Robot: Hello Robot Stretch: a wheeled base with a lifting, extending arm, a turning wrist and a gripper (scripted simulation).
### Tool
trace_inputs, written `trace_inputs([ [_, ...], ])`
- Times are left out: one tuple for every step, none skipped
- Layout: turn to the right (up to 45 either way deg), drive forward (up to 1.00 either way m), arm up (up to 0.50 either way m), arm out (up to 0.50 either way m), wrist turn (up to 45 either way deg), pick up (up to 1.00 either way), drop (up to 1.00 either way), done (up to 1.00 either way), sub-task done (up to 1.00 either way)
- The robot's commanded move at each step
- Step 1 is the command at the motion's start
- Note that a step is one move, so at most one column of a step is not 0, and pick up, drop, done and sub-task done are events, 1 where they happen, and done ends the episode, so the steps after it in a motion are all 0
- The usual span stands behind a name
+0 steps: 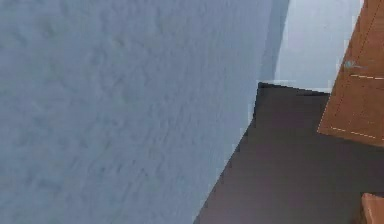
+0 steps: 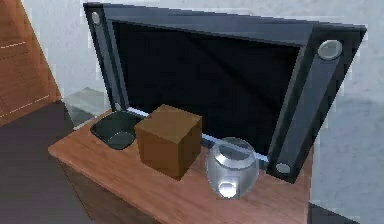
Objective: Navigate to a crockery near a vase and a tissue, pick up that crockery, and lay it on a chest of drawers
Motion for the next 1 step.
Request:
trace_inputs([
  [-18.0,0.00,0.00,0.00,0.0,0.00,0.00,0.00,0.00],
])
